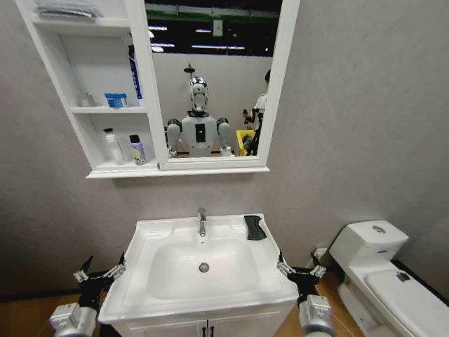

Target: Move facial cleanser and shampoo from washbasin to cabinet, then wipe washbasin with towel.

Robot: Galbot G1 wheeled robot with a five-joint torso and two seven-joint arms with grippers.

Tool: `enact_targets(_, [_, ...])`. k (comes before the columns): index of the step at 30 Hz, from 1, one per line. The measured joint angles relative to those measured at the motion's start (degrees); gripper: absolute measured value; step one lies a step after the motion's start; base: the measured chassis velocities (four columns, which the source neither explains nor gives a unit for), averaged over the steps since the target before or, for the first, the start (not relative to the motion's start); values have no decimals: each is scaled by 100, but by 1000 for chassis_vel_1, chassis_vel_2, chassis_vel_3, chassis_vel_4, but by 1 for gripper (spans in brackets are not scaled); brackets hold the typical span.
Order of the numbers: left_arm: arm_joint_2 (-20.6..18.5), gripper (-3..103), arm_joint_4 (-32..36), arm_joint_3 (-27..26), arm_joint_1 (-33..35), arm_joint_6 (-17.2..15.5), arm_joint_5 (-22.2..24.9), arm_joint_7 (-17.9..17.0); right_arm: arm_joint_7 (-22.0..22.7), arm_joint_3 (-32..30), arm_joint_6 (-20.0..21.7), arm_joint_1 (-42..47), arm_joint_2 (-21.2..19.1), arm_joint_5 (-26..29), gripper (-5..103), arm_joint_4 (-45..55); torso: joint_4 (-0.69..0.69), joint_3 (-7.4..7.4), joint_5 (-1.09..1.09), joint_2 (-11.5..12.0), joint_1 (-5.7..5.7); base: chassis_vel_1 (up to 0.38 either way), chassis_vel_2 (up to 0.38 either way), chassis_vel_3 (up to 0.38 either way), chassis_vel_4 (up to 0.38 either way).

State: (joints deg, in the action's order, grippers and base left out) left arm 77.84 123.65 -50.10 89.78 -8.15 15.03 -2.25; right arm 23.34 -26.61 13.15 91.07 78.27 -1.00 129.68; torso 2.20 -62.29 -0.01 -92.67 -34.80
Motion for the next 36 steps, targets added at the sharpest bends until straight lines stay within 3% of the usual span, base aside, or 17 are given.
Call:
enact_targets(10, [0, 100, 0, -1, 0, 0, 0, 0, -5, 45, -27, 156, -55, 5, 100, 75, 0, 1, 3, -1, 4, 198, -196, -190, 181])
enact_targets(12, [1, 100, -1, 0, 1, 0, 0, 0, -13, 62, -46, 183, -69, 11, 100, 91, -1, 1, -4, -1, 4, 235, -270, -224, 275])
enact_targets(13, [0, 100, 0, -2, 0, 0, 0, 0, -15, 65, -55, 185, -80, 17, 100, 91, 0, 1, 4, -2, 5, 311, -275, -307, 276])
enact_targets(20, [0, 100, 0, -1, 0, 0, 0, 0, -33, 87, -107, 241, -109, 39, 100, 107, 1, 1, 4, -2, 5, 318, -323, -316, 309])
enact_targets(25, [0, 100, -1, 0, 1, -1, 0, 0, -63, 135, -122, 265, -119, 27, 100, 137, 0, 2, -5, -3, 7, 354, -362, -370, 361])
enact_targets(26, [0, 100, 1, -1, 1, 0, 0, 0, -71, 153, -128, 265, -118, 24, 100, 148, 0, 1, 8, -3, 7, 407, -353, -397, 360])
enact_targets(29, [0, 100, -1, -1, 0, 0, 0, 0, -80, 173, -152, 275, -114, 11, 100, 149, 0, 0, -8, -1, 3, 350, -370, -342, 384])
enact_targets(33, [0, 100, 1, -1, 1, 0, 0, 0, -116, 195, -204, 314, -109, -9, 100, 136, 0, 0, 7, -2, 5, 357, -327, -346, 352])
enact_targets(34, [0, 100, -1, 0, 1, -1, 0, 1, -128, 206, -229, 332, -104, -30, 100, 124, 1, 1, -10, -1, 3, 323, -380, -336, 339])
enact_targets(36, [0, 100, 0, -1, 1, 0, 0, 0, -136, 211, -247, 341, -103, -44, 100, 111, 0, 1, 3, -1, 5, 372, -333, -336, 312])
